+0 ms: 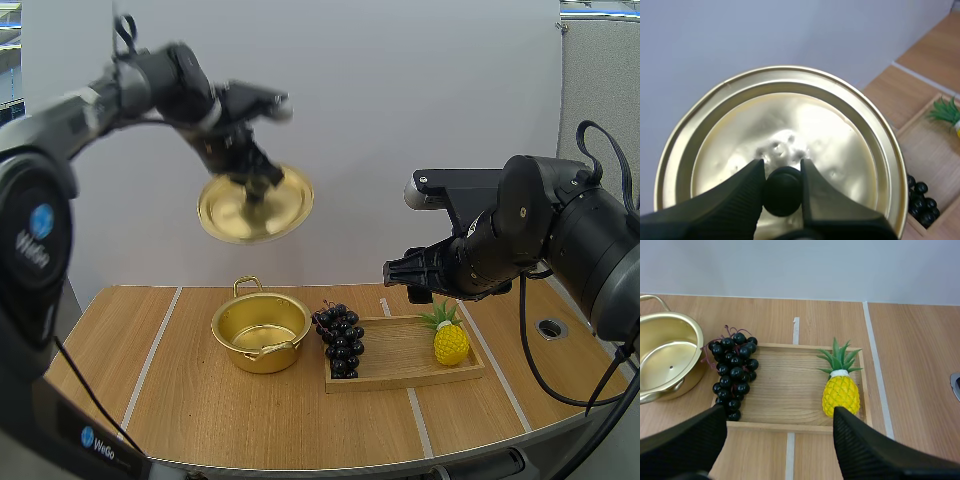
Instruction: Open the pot, put the grape inside, and close it
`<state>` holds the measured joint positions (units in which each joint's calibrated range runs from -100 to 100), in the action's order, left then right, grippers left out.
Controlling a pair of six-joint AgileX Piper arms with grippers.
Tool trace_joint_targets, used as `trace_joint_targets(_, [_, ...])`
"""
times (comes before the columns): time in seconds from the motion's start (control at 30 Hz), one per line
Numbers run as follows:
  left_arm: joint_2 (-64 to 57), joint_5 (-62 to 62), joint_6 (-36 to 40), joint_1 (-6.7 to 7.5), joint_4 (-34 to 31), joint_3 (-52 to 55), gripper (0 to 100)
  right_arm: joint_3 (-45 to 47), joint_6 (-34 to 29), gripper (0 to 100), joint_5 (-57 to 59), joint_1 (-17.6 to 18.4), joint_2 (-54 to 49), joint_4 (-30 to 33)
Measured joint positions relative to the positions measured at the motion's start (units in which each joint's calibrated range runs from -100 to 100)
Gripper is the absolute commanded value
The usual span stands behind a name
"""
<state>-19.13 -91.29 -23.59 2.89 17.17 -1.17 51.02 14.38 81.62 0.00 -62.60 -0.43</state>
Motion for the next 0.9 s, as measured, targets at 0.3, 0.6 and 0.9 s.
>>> trace_joint_targets(0.3, [-6.04, 0.01, 5.47, 0.0, -2.71, -14.05, 0, 0.0, 0.0, 100, 0.0, 0.0, 0.0, -0.79])
trace_joint_targets(0.6, [-6.54, 1.48, 8.77, 0.0, -8.15, -26.84, 0, 0.0, 0.0, 100, 0.0, 0.0, 0.0, -6.16])
trace_joint_targets(0.9, [-6.67, 19.14, 9.07, 0.0, -8.89, -29.32, 0, 0.0, 3.74, 100, -2.02, 0.0, 5.29, -11.78])
